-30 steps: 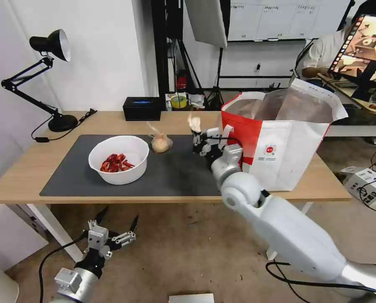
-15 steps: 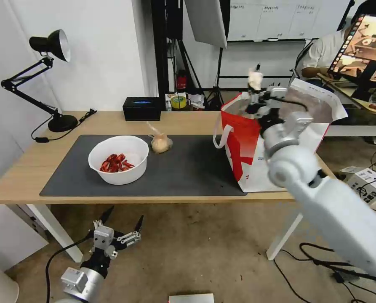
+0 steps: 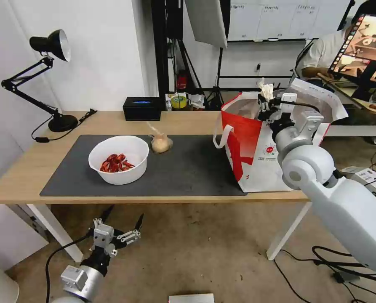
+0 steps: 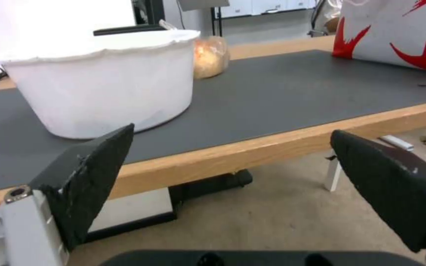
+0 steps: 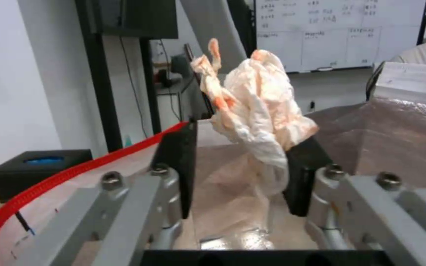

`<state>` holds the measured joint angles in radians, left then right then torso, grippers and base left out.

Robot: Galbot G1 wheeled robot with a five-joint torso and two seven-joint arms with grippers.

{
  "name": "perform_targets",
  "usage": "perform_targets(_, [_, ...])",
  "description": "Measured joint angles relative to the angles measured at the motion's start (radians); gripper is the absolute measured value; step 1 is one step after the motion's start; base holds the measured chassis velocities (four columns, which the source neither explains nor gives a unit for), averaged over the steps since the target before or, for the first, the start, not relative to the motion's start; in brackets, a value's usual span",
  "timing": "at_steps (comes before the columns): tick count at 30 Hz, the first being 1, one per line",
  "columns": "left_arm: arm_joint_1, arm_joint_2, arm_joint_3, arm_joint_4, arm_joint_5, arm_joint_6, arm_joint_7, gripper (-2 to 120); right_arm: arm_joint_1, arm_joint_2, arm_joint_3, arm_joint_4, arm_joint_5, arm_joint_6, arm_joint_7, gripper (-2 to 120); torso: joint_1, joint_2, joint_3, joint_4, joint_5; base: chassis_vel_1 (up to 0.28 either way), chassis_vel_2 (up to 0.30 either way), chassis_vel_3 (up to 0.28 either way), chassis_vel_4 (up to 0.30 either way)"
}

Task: Pick up the trash from the table and place it into the takeout bag.

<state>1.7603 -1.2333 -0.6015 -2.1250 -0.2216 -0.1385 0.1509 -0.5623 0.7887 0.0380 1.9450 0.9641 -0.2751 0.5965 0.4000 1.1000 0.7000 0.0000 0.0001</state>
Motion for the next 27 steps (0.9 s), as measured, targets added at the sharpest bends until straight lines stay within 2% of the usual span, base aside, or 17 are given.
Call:
perform_targets(2, [-0.001, -0.002, 0.003, 0.0, 0.0, 0.0, 0.0, 100, -0.004, -0.002, 0.003, 0.002, 0.002, -0.004, 0.003, 47, 0.0, 0.0, 0.0, 0.0, -0.0001, 0.0, 0.0, 0.0, 0.0])
perform_targets(3, [-0.001, -0.002, 0.003, 0.0, 0.0, 0.0, 0.0, 100, -0.004, -0.002, 0.003, 0.002, 0.002, -0.004, 0.003, 47, 0.0, 0.0, 0.0, 0.0, -0.0001, 0.0, 0.0, 0.0, 0.0])
perform_targets(6, [-0.004, -0.002, 0.005, 0.0, 0.001, 0.001, 0.0, 100, -0.012, -0.007, 0.008, 0.002, 0.003, -0.006, 0.005, 62, 0.0, 0.0, 0.0, 0.0, -0.0001, 0.0, 0.0, 0.0, 0.0])
perform_targets(7, [-0.004, -0.002, 0.005, 0.0, 0.001, 0.001, 0.0, 100, -0.012, -0.007, 0.008, 0.002, 0.003, -0.006, 0.005, 62, 0.0, 0.0, 0.0, 0.0, -0.0001, 0.0, 0.0, 0.0, 0.0])
perform_targets(9, [-0.006, -0.002, 0.005, 0.0, 0.001, 0.002, 0.0, 100, -0.019, -0.014, 0.013, 0.003, 0.0, -0.01, 0.004, 73, 0.0, 0.0, 0.0, 0.0, -0.0001, 0.0, 0.0, 0.0, 0.0])
perform_targets(11, [-0.007, -0.001, 0.005, 0.0, 0.001, 0.002, 0.0, 100, -0.02, -0.017, 0.013, 0.004, -0.002, -0.013, 0.003, 75, 0.0, 0.0, 0.0, 0.0, -0.0001, 0.0, 0.0, 0.0, 0.0])
perform_targets(13, [-0.01, 0.0, 0.007, 0.0, 0.001, 0.003, 0.0, 100, -0.02, -0.026, 0.015, 0.004, -0.019, -0.024, -0.009, 89, 0.0, 0.0, 0.0, 0.0, -0.0001, 0.0, 0.0, 0.0, 0.0])
perform_targets(14, [-0.01, 0.0, 0.007, 0.0, 0.001, 0.003, 0.0, 100, -0.02, -0.026, 0.015, 0.004, -0.019, -0.024, -0.009, 89, 0.0, 0.0, 0.0, 0.0, -0.0001, 0.0, 0.0, 0.0, 0.0])
perform_targets(16, [-0.012, 0.001, 0.008, 0.0, 0.0, 0.003, 0.0, 100, -0.016, -0.033, 0.015, 0.002, -0.034, -0.035, -0.024, 96, 0.0, 0.0, 0.0, 0.0, 0.0, 0.0, 0.0, 0.0, 0.0])
perform_targets(27, [-0.015, 0.001, 0.01, -0.003, 0.0, 0.003, 0.0, 100, 0.02, -0.06, 0.003, -0.008, -0.072, -0.084, -0.05, 100, 0.0, 0.0, 0.0, 0.0, 0.0, 0.0, 0.0, 0.0, 0.0])
